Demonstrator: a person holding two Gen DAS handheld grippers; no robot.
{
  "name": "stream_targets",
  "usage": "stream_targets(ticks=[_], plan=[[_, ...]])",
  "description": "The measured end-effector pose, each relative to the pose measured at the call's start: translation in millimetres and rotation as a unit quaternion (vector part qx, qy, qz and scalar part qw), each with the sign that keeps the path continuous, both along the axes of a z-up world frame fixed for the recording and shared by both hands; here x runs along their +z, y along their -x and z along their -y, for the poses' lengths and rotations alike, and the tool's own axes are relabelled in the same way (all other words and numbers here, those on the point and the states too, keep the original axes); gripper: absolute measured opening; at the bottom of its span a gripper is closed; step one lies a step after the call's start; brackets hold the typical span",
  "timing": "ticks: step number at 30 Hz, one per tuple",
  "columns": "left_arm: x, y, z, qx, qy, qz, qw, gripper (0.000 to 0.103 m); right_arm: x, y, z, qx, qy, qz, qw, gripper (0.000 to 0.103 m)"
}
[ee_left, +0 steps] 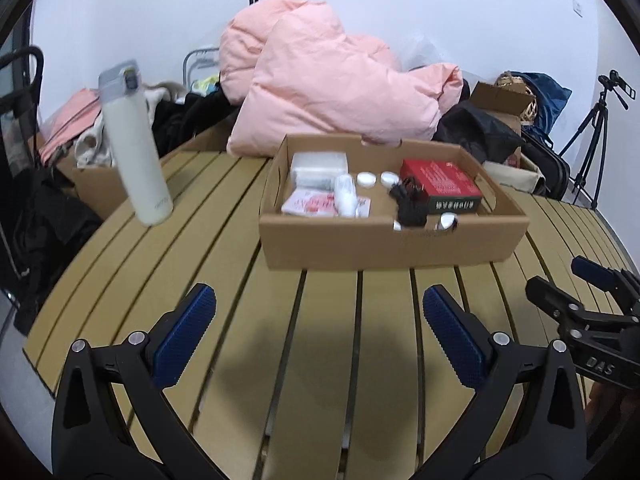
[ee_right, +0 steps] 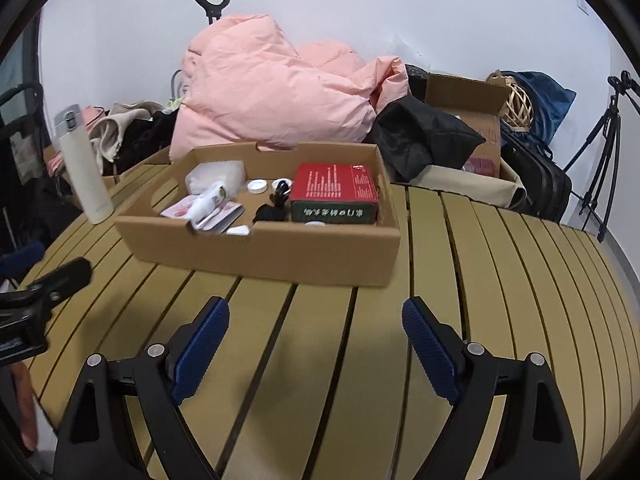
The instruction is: Organize objects
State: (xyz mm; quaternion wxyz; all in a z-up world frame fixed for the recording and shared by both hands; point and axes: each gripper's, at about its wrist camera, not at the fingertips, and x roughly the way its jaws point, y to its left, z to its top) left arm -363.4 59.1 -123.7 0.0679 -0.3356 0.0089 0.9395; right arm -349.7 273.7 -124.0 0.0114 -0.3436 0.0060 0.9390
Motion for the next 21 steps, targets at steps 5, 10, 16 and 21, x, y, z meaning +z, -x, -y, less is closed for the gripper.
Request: stream_targets(ticks=[5, 10, 16, 21], plan=[[4.7, -30.4, 5.0, 0.005, 0.013, 0.0, 0.9999, 0.103, 8.3, -22.3, 6.7, 0.008, -0.004, 0.005, 1.0, 0.091], [14.9, -74.5, 16.5, 0.021, 0.001, -0.006, 0.9998, 0.103, 11.7, -63.6, 6.9, 0.017, 0.014, 0.009, 1.0, 0.091], [23.7, -98.2, 12.8, 0.024, 0.006, 0.015, 0.9996, 0.103, 27.1, -100.8, 7.3, 0.021, 0.026, 0.011, 0.999, 0.091], [44.6, -137.2, 18.9, 0.046, 0.004, 0.039, 0.9982, 0.103, 55.5, -142.6, 17.3, 0.023, 0.026, 0.016, 0.999, 0.091]])
